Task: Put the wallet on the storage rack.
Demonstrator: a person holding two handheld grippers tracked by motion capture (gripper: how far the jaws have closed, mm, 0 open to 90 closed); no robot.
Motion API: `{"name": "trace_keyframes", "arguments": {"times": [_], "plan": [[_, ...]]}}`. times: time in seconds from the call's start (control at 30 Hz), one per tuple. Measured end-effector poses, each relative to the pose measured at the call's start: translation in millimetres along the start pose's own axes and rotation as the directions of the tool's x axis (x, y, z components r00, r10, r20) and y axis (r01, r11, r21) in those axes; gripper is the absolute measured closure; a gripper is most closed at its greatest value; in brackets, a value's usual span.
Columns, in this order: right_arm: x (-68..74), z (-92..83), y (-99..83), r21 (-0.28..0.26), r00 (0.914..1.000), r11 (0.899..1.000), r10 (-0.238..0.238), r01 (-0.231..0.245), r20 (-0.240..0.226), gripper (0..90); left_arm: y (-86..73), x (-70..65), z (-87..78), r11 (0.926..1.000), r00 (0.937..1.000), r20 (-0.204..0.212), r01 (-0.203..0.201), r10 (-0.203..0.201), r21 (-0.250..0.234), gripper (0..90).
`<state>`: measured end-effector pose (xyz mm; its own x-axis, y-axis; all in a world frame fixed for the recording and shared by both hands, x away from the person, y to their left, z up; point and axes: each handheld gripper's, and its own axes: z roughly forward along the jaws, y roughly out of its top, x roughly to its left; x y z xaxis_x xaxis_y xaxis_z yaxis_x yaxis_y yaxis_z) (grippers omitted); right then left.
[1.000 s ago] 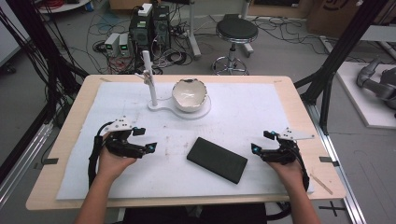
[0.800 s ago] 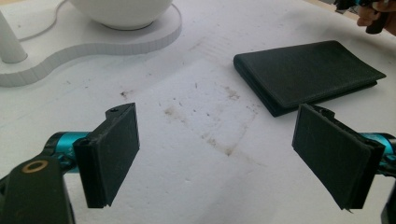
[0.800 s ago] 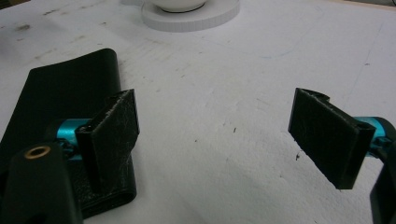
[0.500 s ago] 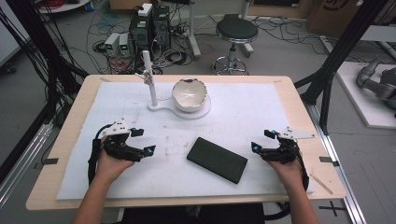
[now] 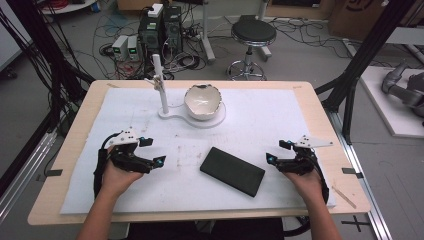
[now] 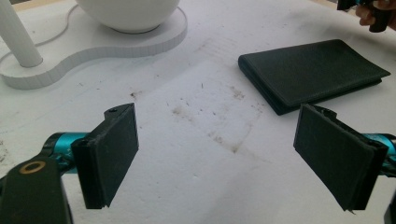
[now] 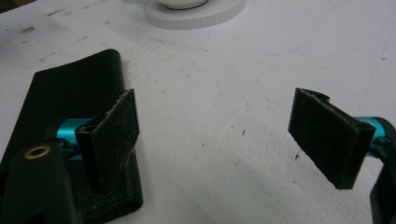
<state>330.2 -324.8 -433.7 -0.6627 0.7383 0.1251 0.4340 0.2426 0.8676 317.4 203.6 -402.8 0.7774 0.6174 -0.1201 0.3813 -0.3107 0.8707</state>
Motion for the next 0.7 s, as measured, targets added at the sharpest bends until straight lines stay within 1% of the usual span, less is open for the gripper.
{"name": "trace_keyframes", "arguments": {"times": [0.07, 0.1, 0.17, 0.23, 0.3, 0.33, 0.43, 0.47, 0.53, 0.6, 0.63, 0.67, 0.7], "plan": [[-0.1, -0.6, 1.2, -0.018, 0.9999, 1.000, -0.009, 0.009, 0.008, 16.6, -0.6, -0.3, -0.6, 1.0000, 1.0000, -0.005, -0.001, 0.001, 0.004, 13.9], [-0.1, -0.6, 1.2, -0.018, 0.9999, 1.000, -0.009, 0.009, 0.008, 16.6, -0.8, -0.3, -0.6, 1.0000, 1.0000, -0.007, -0.002, 0.002, 0.004, 13.9], [-0.3, -1.3, 1.2, -0.014, 0.9999, 1.000, -0.009, 0.009, 0.010, 16.6, -1.2, -0.3, -0.3, 1.0000, 0.9999, -0.012, -0.001, 0.001, 0.002, 13.9], [-0.4, -0.5, 0.8, -0.008, 1.0000, 1.000, -0.003, 0.003, 0.002, 16.6, -1.6, -0.3, 0.4, 1.0000, 0.9999, -0.015, -0.001, 0.001, 0.004, 13.9], [1.4, 1.3, 1.2, -0.001, 0.9999, 1.000, -0.009, 0.009, -0.005, 16.7, -2.2, -0.5, 1.8, 1.0000, 0.9999, -0.012, 0.000, 0.000, 0.006, 13.9], [2.0, 2.8, 1.5, 0.005, 0.9998, 1.000, -0.018, 0.018, -0.007, 16.7, -2.2, -0.9, 2.7, 1.0000, 0.9999, -0.013, -0.003, 0.003, 0.008, 13.9], [5.1, 7.8, 3.6, 0.035, 0.9993, 0.999, -0.025, 0.026, -0.026, 17.1, -2.4, -1.9, 5.1, 0.9999, 0.9999, -0.012, -0.005, 0.005, 0.010, 13.9], [5.8, 9.8, 4.3, 0.045, 0.9991, 0.999, -0.027, 0.028, -0.033, 17.1, -2.3, -1.7, 5.2, 0.9998, 0.9999, -0.008, -0.011, 0.011, 0.013, 13.9], [8.5, 14.0, 5.1, 0.073, 0.9988, 0.997, -0.023, 0.026, -0.043, 17.2, -2.3, -1.7, 5.0, 0.9998, 0.9998, -0.009, -0.015, 0.015, 0.013, 13.9], [10.1, 18.8, 5.7, 0.095, 0.9978, 0.995, -0.024, 0.030, -0.062, 17.2, -2.5, -1.0, 4.1, 0.9998, 0.9998, -0.012, -0.014, 0.014, 0.011, 13.9], [13.1, 23.9, 5.8, 0.127, 0.9955, 0.991, -0.024, 0.035, -0.092, 17.5, -2.6, -0.9, 3.6, 0.9999, 0.9999, -0.013, -0.010, 0.011, 0.008, 13.8], [13.1, 23.9, 5.8, 0.127, 0.9955, 0.991, -0.024, 0.035, -0.092, 17.5, -2.8, -0.4, 3.0, 0.9999, 0.9999, -0.014, -0.009, 0.010, 0.006, 13.8], [14.9, 26.4, 5.6, 0.144, 0.9942, 0.989, -0.019, 0.034, -0.106, 17.5, -3.2, 0.0, 2.1, 1.0000, 0.9998, -0.017, -0.006, 0.006, 0.007, 13.8]]}}
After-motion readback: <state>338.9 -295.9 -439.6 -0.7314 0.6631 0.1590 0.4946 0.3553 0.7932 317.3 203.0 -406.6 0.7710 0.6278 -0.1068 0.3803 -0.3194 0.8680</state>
